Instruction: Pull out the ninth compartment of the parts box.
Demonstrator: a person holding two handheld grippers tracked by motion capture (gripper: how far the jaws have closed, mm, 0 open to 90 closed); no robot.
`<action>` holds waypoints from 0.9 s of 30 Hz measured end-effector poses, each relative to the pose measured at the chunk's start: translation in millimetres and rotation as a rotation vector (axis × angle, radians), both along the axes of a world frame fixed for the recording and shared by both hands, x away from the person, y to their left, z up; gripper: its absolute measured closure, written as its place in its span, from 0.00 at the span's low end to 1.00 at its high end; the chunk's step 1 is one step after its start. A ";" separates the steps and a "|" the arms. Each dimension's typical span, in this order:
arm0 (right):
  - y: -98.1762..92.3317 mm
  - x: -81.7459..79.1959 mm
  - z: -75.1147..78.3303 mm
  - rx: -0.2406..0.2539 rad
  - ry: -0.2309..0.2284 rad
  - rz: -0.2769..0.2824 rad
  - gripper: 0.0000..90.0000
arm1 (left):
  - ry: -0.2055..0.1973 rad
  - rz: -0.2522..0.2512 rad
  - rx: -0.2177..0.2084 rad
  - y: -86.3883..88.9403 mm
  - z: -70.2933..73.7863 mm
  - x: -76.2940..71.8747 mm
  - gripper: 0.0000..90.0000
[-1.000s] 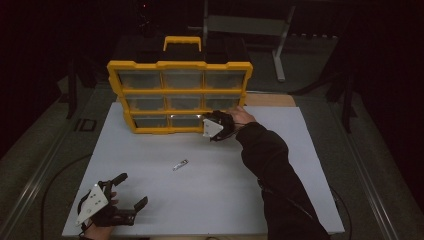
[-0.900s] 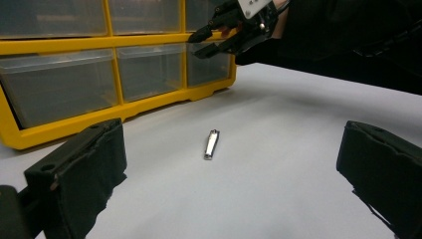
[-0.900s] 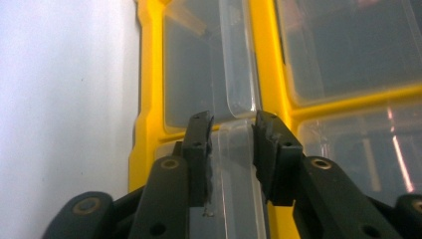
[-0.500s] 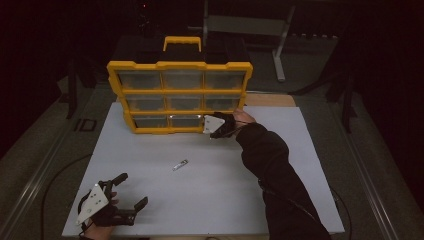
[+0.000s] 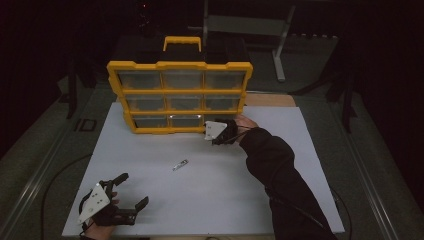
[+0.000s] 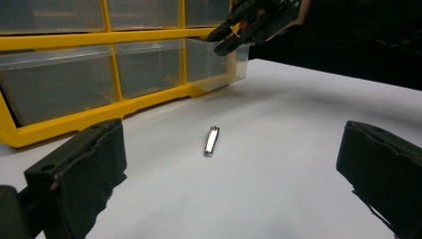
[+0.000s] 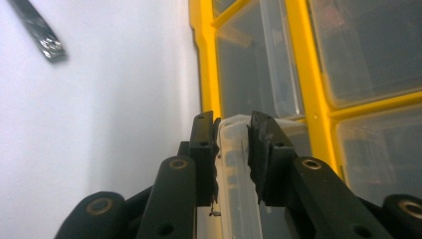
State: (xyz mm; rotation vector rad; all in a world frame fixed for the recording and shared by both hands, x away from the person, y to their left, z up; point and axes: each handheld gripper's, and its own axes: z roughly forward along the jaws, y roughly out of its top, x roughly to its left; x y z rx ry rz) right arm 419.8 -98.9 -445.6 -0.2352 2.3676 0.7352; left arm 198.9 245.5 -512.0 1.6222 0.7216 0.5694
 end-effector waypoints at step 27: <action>-4.2 -28.3 7.8 -0.025 0.082 0.032 0.83 | -0.001 -0.001 0.001 0.3 0.4 -0.2 0.00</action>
